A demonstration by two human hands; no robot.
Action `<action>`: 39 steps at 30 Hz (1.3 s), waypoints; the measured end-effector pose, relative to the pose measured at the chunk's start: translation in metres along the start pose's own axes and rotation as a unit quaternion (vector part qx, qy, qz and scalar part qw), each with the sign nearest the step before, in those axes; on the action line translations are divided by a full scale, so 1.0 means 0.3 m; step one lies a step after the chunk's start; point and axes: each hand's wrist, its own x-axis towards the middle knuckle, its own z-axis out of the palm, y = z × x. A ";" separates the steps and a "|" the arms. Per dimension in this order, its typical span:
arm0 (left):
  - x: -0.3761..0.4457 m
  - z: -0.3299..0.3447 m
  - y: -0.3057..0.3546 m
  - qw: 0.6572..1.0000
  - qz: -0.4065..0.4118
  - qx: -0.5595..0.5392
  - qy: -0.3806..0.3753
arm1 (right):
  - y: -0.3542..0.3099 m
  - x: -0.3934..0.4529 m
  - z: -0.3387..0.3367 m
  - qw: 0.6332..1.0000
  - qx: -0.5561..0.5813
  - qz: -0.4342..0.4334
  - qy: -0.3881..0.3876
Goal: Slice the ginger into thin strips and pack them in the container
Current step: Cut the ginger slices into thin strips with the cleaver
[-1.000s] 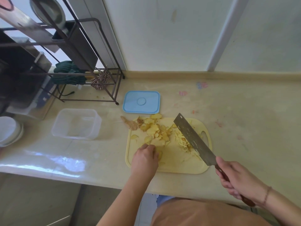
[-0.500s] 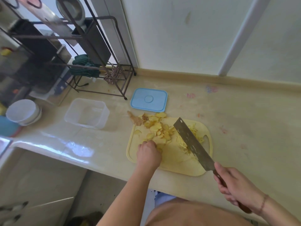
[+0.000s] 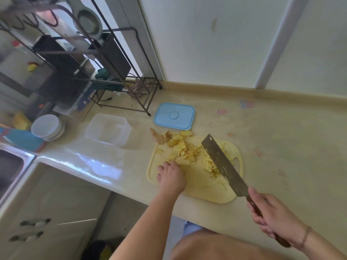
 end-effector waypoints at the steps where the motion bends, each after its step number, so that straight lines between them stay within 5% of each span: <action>1: -0.001 -0.001 0.005 1.000 -0.003 0.004 -0.001 | 0.001 0.000 -0.004 1.000 0.002 -0.001 -0.002; 11: -0.054 0.034 0.009 0.999 0.019 0.011 0.046 | 0.002 0.015 -0.015 0.999 0.016 0.002 -0.031; 16: -0.084 0.017 -0.013 0.998 0.031 -0.052 0.009 | -0.014 0.037 -0.003 0.998 0.012 0.010 -0.055; 21: -0.113 -0.018 -0.065 0.979 0.083 -0.147 -0.113 | -0.028 0.054 0.008 0.998 -0.001 0.011 -0.065; 26: -0.056 -0.032 -0.094 0.951 0.027 -0.273 -0.144 | -0.035 0.054 0.013 0.998 -0.009 0.009 -0.066; 33: 0.027 -0.045 -0.129 0.882 -0.033 -0.467 -0.040 | -0.039 0.051 0.040 0.999 -0.016 0.005 -0.051; 39: 0.084 -0.073 -0.166 0.847 -0.037 -0.528 0.039 | -0.037 0.065 0.063 0.997 -0.034 0.026 -0.058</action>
